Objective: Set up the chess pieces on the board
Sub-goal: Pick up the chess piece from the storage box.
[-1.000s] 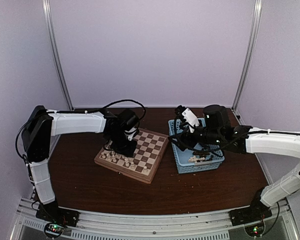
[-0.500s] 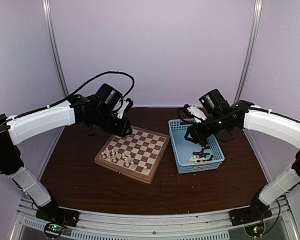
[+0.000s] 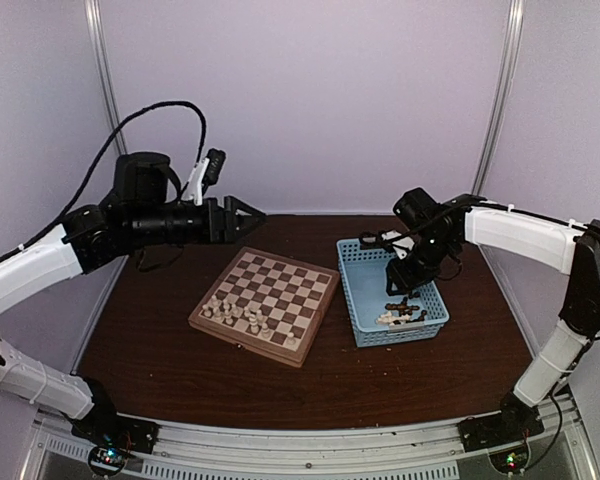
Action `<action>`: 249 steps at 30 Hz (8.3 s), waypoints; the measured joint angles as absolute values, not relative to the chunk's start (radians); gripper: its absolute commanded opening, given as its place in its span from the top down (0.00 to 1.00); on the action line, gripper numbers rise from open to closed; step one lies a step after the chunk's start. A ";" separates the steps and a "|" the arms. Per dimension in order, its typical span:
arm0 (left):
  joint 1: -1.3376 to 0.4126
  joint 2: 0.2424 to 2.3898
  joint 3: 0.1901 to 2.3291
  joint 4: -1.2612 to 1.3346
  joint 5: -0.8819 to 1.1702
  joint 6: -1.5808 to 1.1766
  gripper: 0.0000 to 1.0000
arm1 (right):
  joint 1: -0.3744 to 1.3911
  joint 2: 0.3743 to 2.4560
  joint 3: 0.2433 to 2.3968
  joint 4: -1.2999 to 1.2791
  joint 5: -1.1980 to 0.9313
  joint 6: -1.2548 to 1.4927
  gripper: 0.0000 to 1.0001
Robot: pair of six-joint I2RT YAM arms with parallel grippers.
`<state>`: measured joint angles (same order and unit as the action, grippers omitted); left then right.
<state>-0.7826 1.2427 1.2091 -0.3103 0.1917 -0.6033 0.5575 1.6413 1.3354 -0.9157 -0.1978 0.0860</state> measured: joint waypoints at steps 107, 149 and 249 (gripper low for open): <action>-0.742 1.441 1.193 -0.170 0.491 -0.820 0.02 | 0.595 2.041 1.467 -0.965 -0.113 -0.141 0.78; -0.742 1.469 1.134 -0.138 0.351 -0.543 0.05 | 0.557 1.667 1.305 -0.509 -0.411 0.388 0.69; -0.767 1.918 1.161 0.728 0.628 -0.454 0.97 | 0.462 1.557 0.936 0.440 -0.963 1.065 0.12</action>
